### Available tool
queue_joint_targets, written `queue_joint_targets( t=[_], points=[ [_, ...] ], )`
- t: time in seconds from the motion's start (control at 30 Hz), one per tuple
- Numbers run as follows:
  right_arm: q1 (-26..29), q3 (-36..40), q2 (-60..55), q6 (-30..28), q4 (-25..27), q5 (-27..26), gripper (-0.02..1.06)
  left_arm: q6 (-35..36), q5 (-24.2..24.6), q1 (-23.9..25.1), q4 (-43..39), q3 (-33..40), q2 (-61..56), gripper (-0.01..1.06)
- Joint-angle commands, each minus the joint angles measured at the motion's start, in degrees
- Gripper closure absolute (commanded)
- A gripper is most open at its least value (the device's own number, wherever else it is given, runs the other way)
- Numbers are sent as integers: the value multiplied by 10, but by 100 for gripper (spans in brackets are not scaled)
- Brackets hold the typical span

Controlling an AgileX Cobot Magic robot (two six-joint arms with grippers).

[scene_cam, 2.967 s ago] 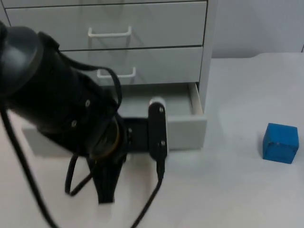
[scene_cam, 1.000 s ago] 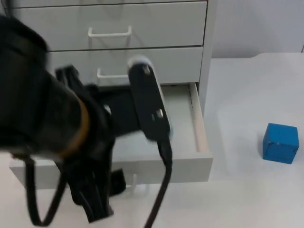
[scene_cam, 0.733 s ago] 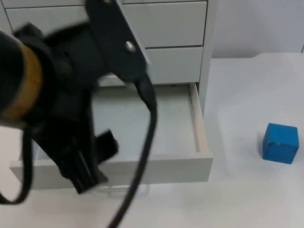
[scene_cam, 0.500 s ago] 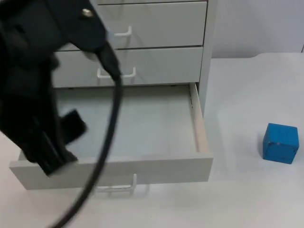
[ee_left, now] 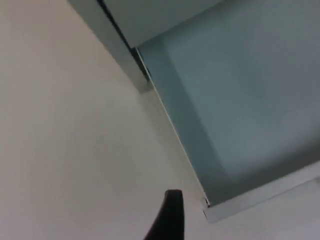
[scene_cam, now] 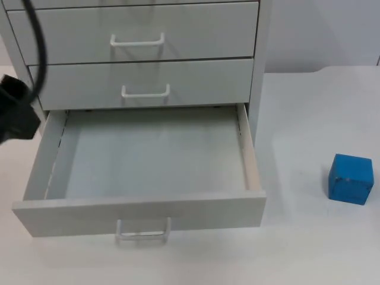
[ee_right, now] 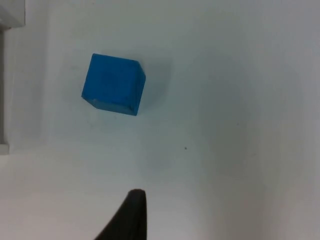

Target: Open the drawer with the left hand, place the block into the drawer with the right hand, then close the drawer with the left hand.

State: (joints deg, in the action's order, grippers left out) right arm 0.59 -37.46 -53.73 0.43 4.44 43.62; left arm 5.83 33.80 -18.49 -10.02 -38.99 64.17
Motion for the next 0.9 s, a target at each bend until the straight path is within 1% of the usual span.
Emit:
queue_joint_targets(
  t=[0.0, 0.07, 0.1, 0.13, 0.17, 0.23, 0.27, 0.33, 0.37, 0.4, 0.47, 0.5, 0.6, 0.73, 0.87],
  points=[
    [3, -3, 1, 1, 2, 2, -1, -68, -9, 37, 100, -2, -7, 27],
    [3, -3, 1, 1, 2, 2, -1, -144, 0, 100, 211, -2, -14, 27],
    [3, -3, 1, 1, 2, 2, -1, -160, 8, 124, 235, -2, -19, 27],
    [3, -3, 1, 1, 2, 2, -1, -160, 8, 124, 235, -2, -19, 27],
    [3, -3, 1, 1, 2, 1, -1, -170, 16, 148, 254, -2, -25, 27],
    [2, -3, 1, 1, 2, 0, -1, -171, 36, 187, 261, -2, -38, 27],
    [2, -3, 1, 1, 2, 0, -1, -171, 36, 187, 261, -2, -38, 27],
    [2, -3, 1, 1, 4, -1, -1, -164, 60, 231, 265, -2, -56, 27],
    [2, -3, 1, 1, 4, -1, -1, -163, 66, 242, 270, -2, -64, 27],
    [2, -3, 1, 1, 4, -1, -1, -163, 66, 242, 270, -2, -64, 27],
    [2, -3, 1, 1, 4, -1, -1, -163, 81, 254, 267, -2, -82, 27],
    [2, -3, 1, 1, 4, -1, -1, -163, 92, 256, 250, -2, -100, 27],
    [2, -3, 1, 1, 4, -1, -1, -163, 93, 256, 240, 2, -127, 27],
    [2, -3, 1, 1, 4, 1, -1, -163, 78, 256, 231, 25, -182, 27],
    [2, -3, 1, 0, 8, 5, -1, -163, 37, 256, 222, 80, -258, 27]
  ],
)
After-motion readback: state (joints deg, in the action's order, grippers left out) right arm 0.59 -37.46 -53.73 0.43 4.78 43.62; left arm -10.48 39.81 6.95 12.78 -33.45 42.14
